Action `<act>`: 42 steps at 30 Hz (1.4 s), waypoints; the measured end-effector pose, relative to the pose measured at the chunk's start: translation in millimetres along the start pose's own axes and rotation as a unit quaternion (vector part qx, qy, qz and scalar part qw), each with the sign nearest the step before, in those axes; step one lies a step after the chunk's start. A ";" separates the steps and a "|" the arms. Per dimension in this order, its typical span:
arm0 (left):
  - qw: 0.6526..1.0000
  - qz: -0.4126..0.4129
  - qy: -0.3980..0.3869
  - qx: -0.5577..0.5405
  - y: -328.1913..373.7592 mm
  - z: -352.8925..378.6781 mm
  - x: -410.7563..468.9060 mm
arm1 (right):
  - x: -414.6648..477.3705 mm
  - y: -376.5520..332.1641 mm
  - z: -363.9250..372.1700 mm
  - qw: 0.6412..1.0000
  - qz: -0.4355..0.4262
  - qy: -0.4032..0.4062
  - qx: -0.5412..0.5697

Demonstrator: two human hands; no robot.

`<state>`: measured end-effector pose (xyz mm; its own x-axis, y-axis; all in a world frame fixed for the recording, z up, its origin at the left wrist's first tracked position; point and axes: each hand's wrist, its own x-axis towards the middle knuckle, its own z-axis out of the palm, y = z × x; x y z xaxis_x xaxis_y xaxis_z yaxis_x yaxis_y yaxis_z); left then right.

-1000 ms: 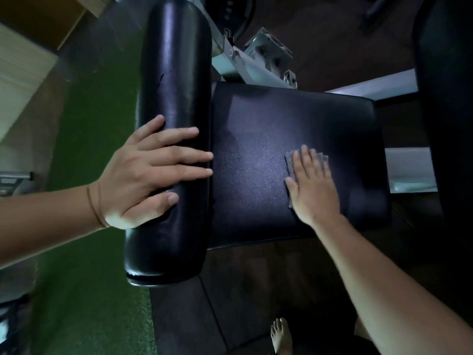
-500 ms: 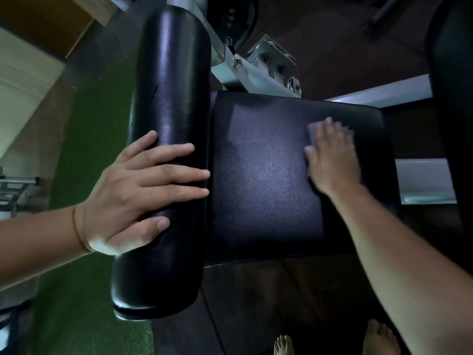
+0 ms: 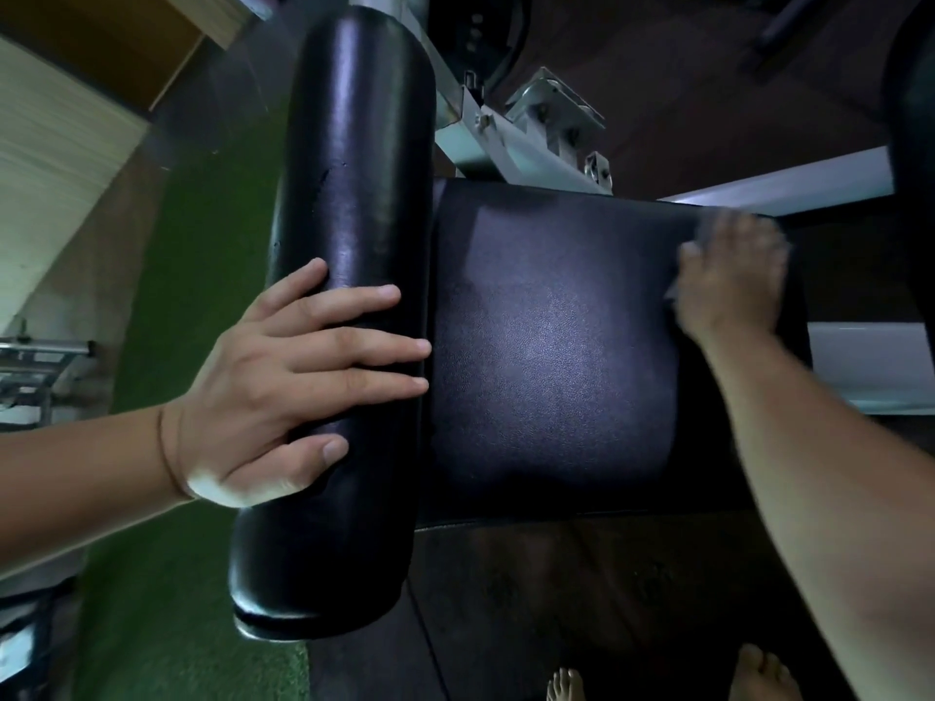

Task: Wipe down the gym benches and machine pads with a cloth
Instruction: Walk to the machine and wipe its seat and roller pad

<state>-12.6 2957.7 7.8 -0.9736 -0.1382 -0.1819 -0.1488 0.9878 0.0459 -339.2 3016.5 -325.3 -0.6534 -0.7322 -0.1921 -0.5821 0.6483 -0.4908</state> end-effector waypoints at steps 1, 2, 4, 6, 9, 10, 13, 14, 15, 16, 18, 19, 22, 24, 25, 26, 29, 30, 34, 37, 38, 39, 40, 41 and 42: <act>1.000 0.000 0.002 -0.001 0.2 0.6 -0.1 | 7.4 11.3 -4.9 0.999 0.050 -0.008 0.014; 1.000 0.000 0.004 -0.002 -0.3 1.0 0.0 | 10.7 11.5 -7.4 0.997 0.078 -0.013 0.018; 1.000 0.001 0.004 -0.008 -0.9 1.2 -0.1 | 0.8 -17.2 -4.1 0.997 0.071 0.002 0.015; 1.000 0.003 0.006 -0.007 -0.8 1.3 -0.5 | -24.0 -60.7 6.0 1.000 -0.005 0.007 0.010; 1.000 0.004 0.004 -0.008 -0.6 0.2 -1.5 | -56.0 -94.1 18.0 0.992 -0.122 -0.031 0.002; 1.000 0.004 0.004 -0.010 -0.7 -0.2 -1.6 | -53.1 -86.3 16.8 0.988 -0.147 -0.041 -0.002; 1.000 0.005 0.007 -0.013 -1.0 0.4 -1.8 | -17.6 -25.7 7.9 0.994 -0.103 -0.007 -0.025; 1.000 0.004 0.012 -0.014 -1.1 1.5 -2.2 | -5.6 -5.8 2.6 0.998 -0.056 -0.005 -0.019; 1.000 0.003 0.015 -0.017 -1.4 2.3 -2.3 | 2.9 6.7 -2.5 1.000 -0.013 -0.009 -0.012; 1.000 0.002 0.017 -0.019 -1.9 2.9 -2.1 | 8.7 8.3 -5.0 1.000 0.021 -0.013 -0.006; 1.000 0.000 0.018 -0.023 -2.3 2.8 -1.6 | 6.3 -19.0 -3.3 0.999 0.051 0.001 0.010; 1.000 0.000 0.018 -0.023 -2.3 2.6 -1.6 | 0.6 -41.9 0.6 0.999 0.035 0.006 0.011; 1.000 0.001 0.011 -0.023 -1.9 1.6 -1.9 | -44.2 -122.4 15.1 0.996 -0.082 -0.018 0.007; 1.000 0.001 0.009 -0.025 -2.2 -0.4 -1.8 | -74.1 -147.1 22.4 0.986 -0.159 -0.050 -0.007; 1.000 0.002 0.009 -0.026 -2.2 -0.6 -1.7 | -73.1 -143.3 23.0 0.980 -0.191 -0.060 -0.008; 1.000 0.002 0.012 -0.026 -2.1 0.0 -1.7 | -62.6 -132.7 22.0 0.976 -0.209 -0.056 -0.009; 0.999 -0.003 0.023 -0.029 -1.1 3.0 -2.7 | -15.4 -94.8 11.4 0.993 -0.112 -0.019 0.001; 0.999 -0.004 0.026 -0.031 -0.9 3.6 -2.2 | -3.2 -88.9 8.3 0.998 -0.061 -0.019 0.010; 0.999 -0.002 0.027 -0.032 -1.4 3.0 -1.6 | -22.5 -144.3 13.5 0.999 -0.043 -0.024 0.011; 0.999 -0.002 0.025 -0.033 -1.7 3.3 -2.0 | -76.3 -199.1 27.4 0.979 -0.200 -0.049 0.005; 0.999 -0.002 0.026 -0.033 -1.7 3.4 -1.8 | -84.7 -205.2 29.9 0.969 -0.240 -0.059 0.004; 0.999 -0.001 0.027 -0.034 -2.1 3.5 -1.5 | -80.4 -205.1 29.6 0.961 -0.268 -0.071 0.006; 0.999 -0.002 0.028 -0.035 -2.5 3.4 -1.9 | -66.7 -202.0 29.1 0.956 -0.283 -0.076 0.003; 0.999 -0.002 0.030 -0.037 -2.4 3.4 -2.0 | -48.3 -197.6 27.8 0.956 -0.285 -0.075 -0.005; 0.999 -0.001 0.033 -0.038 -2.3 3.4 -1.9 | -28.8 -193.7 24.6 0.960 -0.271 -0.068 -0.016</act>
<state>-9.9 2956.0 4.8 -0.9820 -0.1474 -0.1179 -0.1615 0.9795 0.1206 -195.7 2906.9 -245.7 -0.1815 -0.9830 -0.0264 -0.8345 0.1681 -0.5248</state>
